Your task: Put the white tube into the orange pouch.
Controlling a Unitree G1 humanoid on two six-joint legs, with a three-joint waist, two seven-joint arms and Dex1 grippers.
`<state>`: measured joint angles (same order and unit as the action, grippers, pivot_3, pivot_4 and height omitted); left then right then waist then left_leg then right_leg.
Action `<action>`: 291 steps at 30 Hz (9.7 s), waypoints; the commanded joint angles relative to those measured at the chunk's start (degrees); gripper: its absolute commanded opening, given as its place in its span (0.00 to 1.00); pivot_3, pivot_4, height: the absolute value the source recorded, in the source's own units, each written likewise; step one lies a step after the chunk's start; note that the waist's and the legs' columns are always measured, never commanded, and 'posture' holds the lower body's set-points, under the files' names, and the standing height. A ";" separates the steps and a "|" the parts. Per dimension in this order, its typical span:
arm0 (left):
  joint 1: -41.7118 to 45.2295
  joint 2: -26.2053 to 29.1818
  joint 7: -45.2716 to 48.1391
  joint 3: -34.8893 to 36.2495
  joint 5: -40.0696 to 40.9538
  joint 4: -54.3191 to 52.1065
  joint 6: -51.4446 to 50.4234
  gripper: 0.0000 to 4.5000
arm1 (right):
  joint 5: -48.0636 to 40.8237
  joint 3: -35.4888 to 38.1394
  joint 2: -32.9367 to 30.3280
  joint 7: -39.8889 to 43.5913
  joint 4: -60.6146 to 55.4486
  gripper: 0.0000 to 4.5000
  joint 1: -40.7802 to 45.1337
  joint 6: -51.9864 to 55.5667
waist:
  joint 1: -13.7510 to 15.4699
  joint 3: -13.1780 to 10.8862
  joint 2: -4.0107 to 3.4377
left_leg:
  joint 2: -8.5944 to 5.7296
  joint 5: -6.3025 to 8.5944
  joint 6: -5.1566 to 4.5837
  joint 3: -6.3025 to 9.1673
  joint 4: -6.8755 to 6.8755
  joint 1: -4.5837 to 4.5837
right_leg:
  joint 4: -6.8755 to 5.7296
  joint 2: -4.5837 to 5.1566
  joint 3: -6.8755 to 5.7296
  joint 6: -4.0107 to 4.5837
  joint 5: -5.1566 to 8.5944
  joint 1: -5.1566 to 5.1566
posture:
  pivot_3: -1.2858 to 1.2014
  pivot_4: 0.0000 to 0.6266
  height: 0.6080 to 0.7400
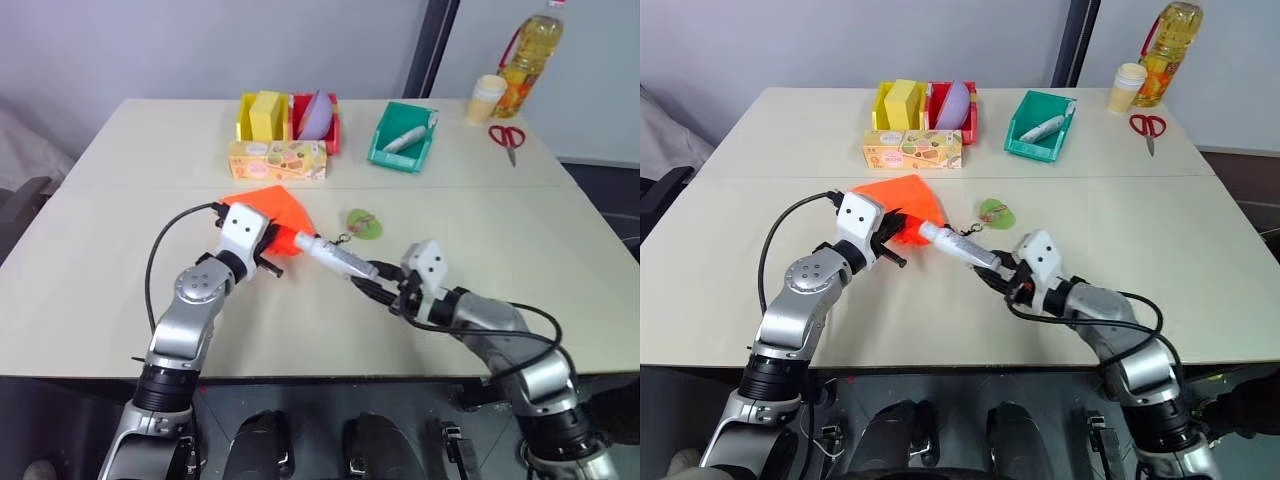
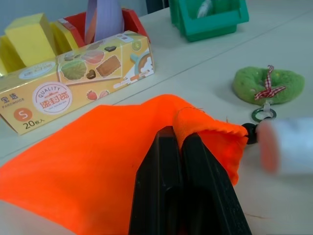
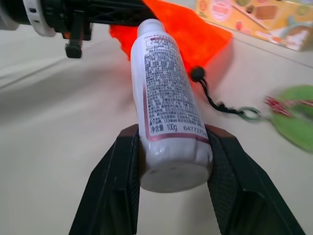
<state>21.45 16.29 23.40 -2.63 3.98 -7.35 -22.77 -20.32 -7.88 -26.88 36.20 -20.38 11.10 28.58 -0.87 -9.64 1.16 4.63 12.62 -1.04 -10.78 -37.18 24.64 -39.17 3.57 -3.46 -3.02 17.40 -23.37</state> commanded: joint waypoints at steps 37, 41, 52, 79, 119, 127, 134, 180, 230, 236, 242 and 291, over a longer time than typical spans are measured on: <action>-4.36 3.77 10.07 -7.69 4.50 -14.12 -3.64 0.00 | 14.42 -7.88 20.40 -14.46 19.42 0.36 21.36 4.54 | -0.32 0.00 0.00 | 0.00 -0.04 0.09 -0.04 0.04 0.07 | 0.01 0.02 0.00 0.00 0.00 -0.09 | 0.52 0.24 0.90; -4.56 4.10 9.77 -7.12 4.58 -13.98 -3.60 0.00 | 14.67 -7.58 21.30 -14.60 19.71 0.36 21.33 4.66 | -0.36 0.00 0.00 | 0.00 -0.05 0.10 -0.04 0.05 0.07 | 0.01 0.02 0.00 0.00 0.00 -0.10 | 0.52 0.24 0.90; -3.97 5.68 9.24 -4.00 4.98 -10.94 -2.20 0.00 | 10.60 -5.36 13.34 -7.11 6.24 0.98 13.96 8.05 | -0.20 0.00 -0.01 | 0.00 0.01 0.02 -0.04 0.05 0.11 | 0.05 0.05 0.00 0.01 0.00 -0.11 | 0.52 0.24 0.90; -11.85 18.17 19.95 8.99 14.14 -7.06 0.67 0.72 | 17.44 -2.22 1.70 1.54 40.71 1.00 27.66 -15.69 | -0.63 -0.03 -0.01 | 0.00 0.03 0.00 -0.07 0.15 0.12 | 0.11 0.08 -0.01 0.21 0.11 -0.21 | 0.52 0.24 0.90; 15.99 8.28 32.85 1.77 18.58 23.72 5.43 0.99 | 6.65 18.89 -10.80 -3.08 0.78 0.00 12.42 2.65 | -0.93 -0.06 -0.02 | -0.01 -0.02 0.03 -0.01 0.04 0.36 | 0.12 0.03 -0.05 0.07 0.05 -0.32 | 0.52 0.24 0.90; 23.56 5.38 39.20 -2.33 13.79 33.81 13.54 0.99 | 6.18 17.77 -9.92 -4.31 0.15 0.00 12.85 2.00 | 0.06 -0.06 -0.02 | -0.02 -0.21 0.32 -0.04 -0.02 0.74 | 0.09 -0.03 -0.05 0.03 0.03 -0.71 | 0.52 0.24 0.90; 32.30 0.94 38.54 -3.91 8.14 48.41 20.85 0.99 | 6.27 16.74 -9.58 -4.65 -0.33 0.00 13.59 1.65 | 0.06 -0.06 -0.01 | -0.03 -0.22 0.31 -0.04 -0.08 0.78 | 0.08 -0.04 -0.09 0.03 0.03 -0.72 | 0.52 0.24 0.90; 7.42 -11.78 -15.34 -15.95 -28.73 20.79 32.02 0.99 | -15.66 24.56 2.38 -15.14 -0.69 0.00 15.04 15.91 | 0.13 -0.05 -0.03 | -0.01 -0.19 0.23 -0.05 -0.21 0.80 | -0.18 -0.01 -0.01 0.02 0.01 -0.79 | 0.52 0.24 0.90; 11.70 -10.72 -20.88 -18.33 -31.29 29.27 40.78 0.00 | -16.59 24.17 0.68 -16.63 -2.19 0.00 12.66 15.74 | 0.11 -0.05 -0.03 | -0.01 -0.19 0.23 -0.04 -0.22 0.80 | -0.19 -0.02 -0.01 0.01 0.01 -0.79 | 0.52 0.24 0.90; 10.15 -10.20 -19.10 -17.70 -28.78 27.31 41.76 0.50 | -16.67 24.06 0.69 -16.53 -2.34 0.00 12.43 15.90 | 0.10 -0.05 -0.03 | -0.01 -0.20 0.23 -0.04 -0.22 0.80 | -0.19 -0.02 -0.01 0.02 0.01 -0.79 | 0.52 0.24 0.90; 8.25 -9.77 -7.51 -13.53 -14.06 22.56 39.40 0.61 | -16.38 23.64 0.45 -16.46 -2.83 0.00 12.28 15.84 | 0.06 -0.04 -0.04 | 0.01 -0.21 0.27 -0.04 -0.22 0.79 | -0.20 -0.02 -0.01 0.01 0.01 -0.78 | 0.52 0.24 0.90; 40.74 -7.97 40.63 4.55 10.03 68.12 14.42 0.61 | -11.98 19.35 0.30 -16.19 -4.72 0.00 11.83 13.55 | -0.14 -0.04 -0.03 | 0.01 -0.25 0.31 0.01 -0.34 0.80 | -0.26 -0.25 -0.07 -0.03 0.03 -0.75 | 0.52 0.24 0.90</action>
<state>60.48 8.43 63.96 1.16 14.19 61.00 -9.45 -32.23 10.89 -25.96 19.72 -22.51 22.41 43.42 -1.01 -9.68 1.13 4.64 12.38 -0.73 -10.77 -37.51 25.44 -39.42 3.32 -3.53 -3.06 17.44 -24.12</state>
